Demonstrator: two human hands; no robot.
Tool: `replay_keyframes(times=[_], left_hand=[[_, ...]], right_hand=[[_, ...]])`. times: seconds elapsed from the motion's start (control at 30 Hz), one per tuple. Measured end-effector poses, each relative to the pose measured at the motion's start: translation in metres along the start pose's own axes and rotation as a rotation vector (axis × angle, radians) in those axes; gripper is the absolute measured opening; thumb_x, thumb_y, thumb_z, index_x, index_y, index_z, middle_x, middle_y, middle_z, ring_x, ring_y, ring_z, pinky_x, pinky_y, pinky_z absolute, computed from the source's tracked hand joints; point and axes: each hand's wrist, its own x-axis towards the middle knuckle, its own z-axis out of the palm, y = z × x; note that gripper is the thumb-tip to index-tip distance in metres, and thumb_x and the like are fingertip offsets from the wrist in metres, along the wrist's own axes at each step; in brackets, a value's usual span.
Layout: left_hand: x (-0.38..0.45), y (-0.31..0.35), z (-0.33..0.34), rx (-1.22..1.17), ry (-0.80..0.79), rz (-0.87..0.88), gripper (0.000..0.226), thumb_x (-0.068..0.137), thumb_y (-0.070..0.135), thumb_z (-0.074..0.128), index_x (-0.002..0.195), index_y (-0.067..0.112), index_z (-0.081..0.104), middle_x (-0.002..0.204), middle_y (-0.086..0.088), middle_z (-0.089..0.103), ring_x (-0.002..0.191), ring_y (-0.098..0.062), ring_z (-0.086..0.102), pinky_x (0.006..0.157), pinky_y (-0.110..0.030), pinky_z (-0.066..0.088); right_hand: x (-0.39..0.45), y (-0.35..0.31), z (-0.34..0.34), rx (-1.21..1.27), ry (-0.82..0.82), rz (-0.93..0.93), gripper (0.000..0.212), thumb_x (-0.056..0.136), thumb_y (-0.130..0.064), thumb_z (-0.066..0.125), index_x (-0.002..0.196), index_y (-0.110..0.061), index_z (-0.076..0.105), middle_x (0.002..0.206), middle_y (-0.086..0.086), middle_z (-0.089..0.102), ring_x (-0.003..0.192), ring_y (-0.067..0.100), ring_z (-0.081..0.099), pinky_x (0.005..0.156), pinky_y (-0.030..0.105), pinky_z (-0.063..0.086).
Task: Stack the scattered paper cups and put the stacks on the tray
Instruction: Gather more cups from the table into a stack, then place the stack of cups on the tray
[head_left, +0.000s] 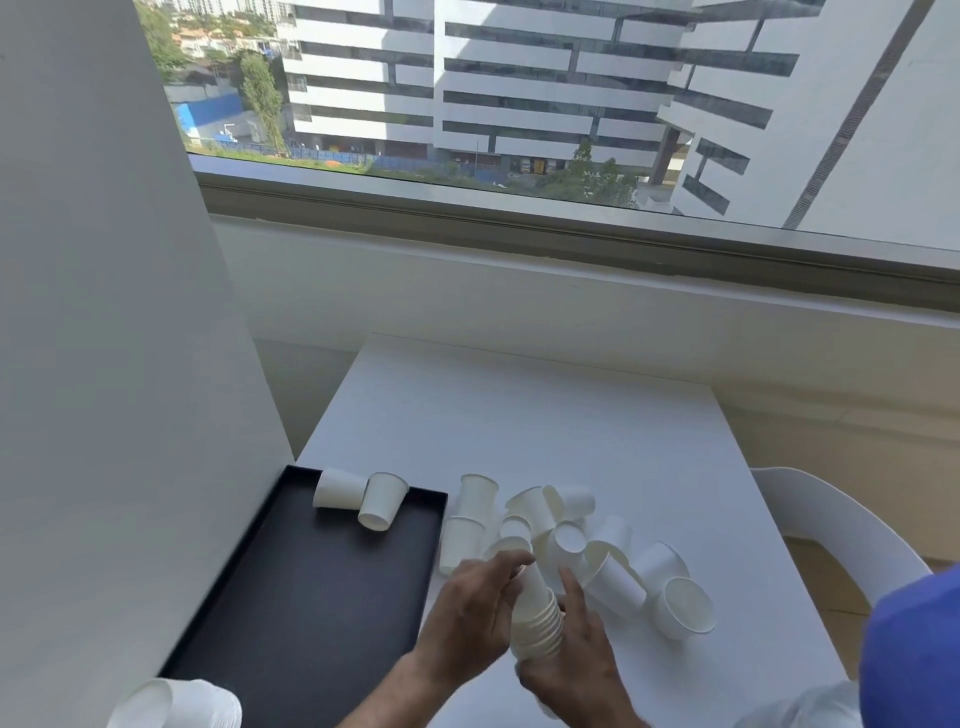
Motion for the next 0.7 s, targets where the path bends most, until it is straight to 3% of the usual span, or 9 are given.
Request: replay_keyframes(times=[0.07, 0.13, 0.23, 0.3, 0.37, 0.43, 0.5, 0.63, 0.7], left_hand=[[-0.006, 0.001, 0.000, -0.097, -0.081, -0.030, 0.034, 0.097, 0.013, 0.056, 0.125, 0.030, 0.047, 0.090, 0.005, 0.071, 0.078, -0.018, 0.064, 0.071, -0.031, 0.051], [-0.011, 0.001, 0.001, -0.185, -0.169, -0.079, 0.036, 0.100, 0.017, 0.050, 0.130, 0.035, 0.042, 0.092, 0.006, 0.069, 0.079, -0.016, 0.062, 0.072, -0.036, 0.050], [-0.020, 0.002, 0.005, -0.252, -0.252, -0.136, 0.038, 0.103, 0.025, 0.044, 0.135, 0.044, 0.036, 0.095, 0.015, 0.063, 0.081, -0.011, 0.057, 0.078, -0.034, 0.049], [-0.023, 0.005, 0.007, -0.280, -0.269, -0.170, 0.040, 0.101, 0.038, 0.047, 0.138, 0.047, 0.032, 0.092, 0.022, 0.059, 0.083, -0.008, 0.055, 0.079, -0.032, 0.048], [-0.025, 0.006, 0.009, -0.276, -0.273, -0.214, 0.054, 0.094, 0.047, 0.058, 0.139, 0.048, 0.028, 0.092, 0.014, 0.061, 0.082, -0.015, 0.058, 0.078, -0.035, 0.050], [-0.024, 0.007, 0.010, -0.292, -0.263, -0.245, 0.070, 0.086, 0.037, 0.070, 0.142, 0.043, 0.028, 0.084, -0.002, 0.062, 0.068, -0.019, 0.058, 0.067, -0.037, 0.052], [-0.022, 0.005, 0.010, -0.341, -0.238, -0.281, 0.078, 0.080, 0.024, 0.072, 0.142, 0.041, 0.029, 0.079, 0.000, 0.061, 0.057, -0.013, 0.054, 0.057, -0.033, 0.052], [-0.026, -0.003, 0.006, -0.463, -0.165, -0.465, 0.078, 0.076, 0.020, 0.073, 0.141, 0.041, 0.034, 0.083, -0.008, 0.064, 0.061, -0.021, 0.056, 0.060, -0.042, 0.053], [-0.033, -0.007, 0.003, -0.535, -0.109, -0.563, 0.078, 0.076, 0.021, 0.076, 0.140, 0.039, 0.037, 0.087, -0.006, 0.069, 0.069, -0.019, 0.062, 0.065, -0.039, 0.055]], right_hand=[[-0.001, 0.003, 0.000, 0.023, 0.010, -0.019, 0.114, 0.051, -0.030, 0.068, 0.149, -0.034, 0.011, 0.099, -0.035, 0.058, 0.092, -0.008, 0.056, 0.064, 0.008, 0.046], [-0.002, 0.003, 0.001, 0.017, 0.006, -0.051, 0.113, 0.056, -0.030, 0.068, 0.152, -0.031, 0.008, 0.106, -0.036, 0.053, 0.100, 0.001, 0.052, 0.080, 0.015, 0.044], [-0.004, -0.003, 0.002, 0.014, 0.026, -0.125, 0.110, 0.064, -0.034, 0.072, 0.154, -0.025, 0.009, 0.118, -0.032, 0.049, 0.105, 0.006, 0.052, 0.088, 0.022, 0.045], [-0.006, -0.006, 0.000, 0.027, 0.055, -0.190, 0.112, 0.064, -0.040, 0.077, 0.153, -0.022, 0.011, 0.128, -0.020, 0.046, 0.104, 0.006, 0.055, 0.087, 0.022, 0.049], [-0.008, -0.010, -0.003, 0.049, 0.086, -0.244, 0.114, 0.062, -0.041, 0.080, 0.153, -0.024, 0.013, 0.132, -0.013, 0.041, 0.098, 0.006, 0.056, 0.081, 0.022, 0.053], [-0.008, -0.012, -0.005, 0.069, 0.121, -0.293, 0.112, 0.060, -0.035, 0.080, 0.151, -0.031, 0.014, 0.131, -0.010, 0.042, 0.090, 0.008, 0.058, 0.073, 0.021, 0.054], [-0.009, -0.013, -0.005, 0.080, 0.145, -0.325, 0.108, 0.061, -0.032, 0.076, 0.149, -0.036, 0.013, 0.130, -0.009, 0.044, 0.087, 0.010, 0.059, 0.071, 0.025, 0.056], [-0.008, -0.013, -0.002, 0.106, 0.102, -0.304, 0.110, 0.061, -0.041, 0.083, 0.148, -0.040, 0.016, 0.129, -0.018, 0.044, 0.090, 0.009, 0.061, 0.071, 0.019, 0.054], [-0.009, -0.012, 0.000, 0.097, 0.031, -0.256, 0.112, 0.058, -0.048, 0.085, 0.147, -0.040, 0.017, 0.126, -0.020, 0.045, 0.095, 0.005, 0.059, 0.076, 0.015, 0.052]])
